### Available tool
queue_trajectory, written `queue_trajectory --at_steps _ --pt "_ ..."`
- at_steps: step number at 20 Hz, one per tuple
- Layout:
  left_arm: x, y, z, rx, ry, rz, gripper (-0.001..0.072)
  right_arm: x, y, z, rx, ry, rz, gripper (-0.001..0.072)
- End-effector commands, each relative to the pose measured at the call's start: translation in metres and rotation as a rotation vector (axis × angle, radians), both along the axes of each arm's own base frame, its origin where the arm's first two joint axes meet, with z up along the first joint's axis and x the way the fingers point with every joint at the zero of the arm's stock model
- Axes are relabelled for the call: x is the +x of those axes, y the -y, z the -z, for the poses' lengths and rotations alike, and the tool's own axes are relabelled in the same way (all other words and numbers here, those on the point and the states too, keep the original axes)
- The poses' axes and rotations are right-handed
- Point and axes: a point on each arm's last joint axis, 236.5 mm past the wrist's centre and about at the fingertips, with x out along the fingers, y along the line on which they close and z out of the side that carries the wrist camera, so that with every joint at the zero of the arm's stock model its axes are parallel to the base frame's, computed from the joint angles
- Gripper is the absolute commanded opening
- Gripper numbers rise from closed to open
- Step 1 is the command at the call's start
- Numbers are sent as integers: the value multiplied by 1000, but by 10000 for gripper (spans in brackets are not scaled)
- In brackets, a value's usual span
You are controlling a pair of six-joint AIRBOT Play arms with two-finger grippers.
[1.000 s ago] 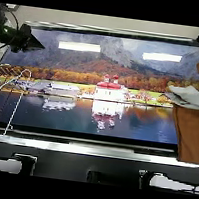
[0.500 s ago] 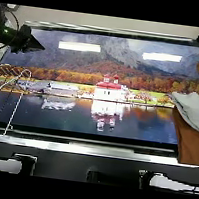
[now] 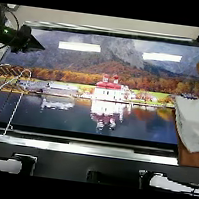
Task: Fold the clothes and pants, and hang the long-sleeved shirts on hangers.
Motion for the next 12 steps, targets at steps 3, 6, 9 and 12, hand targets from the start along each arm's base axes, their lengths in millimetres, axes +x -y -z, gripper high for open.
queue_trajectory --at_steps 3,6,9,12 --pt "0 0 0 1 1 1 16 -30 6 13 -39 -107 -42 29" --pt "0 0 0 1 0 1 16 -29 16 12 -81 -106 -60 29" --pt "0 0 0 0 0 0 15 -27 19 13 -96 -96 -59 30" --pt "0 0 0 0 0 1 15 -27 20 13 -103 -93 -53 30"
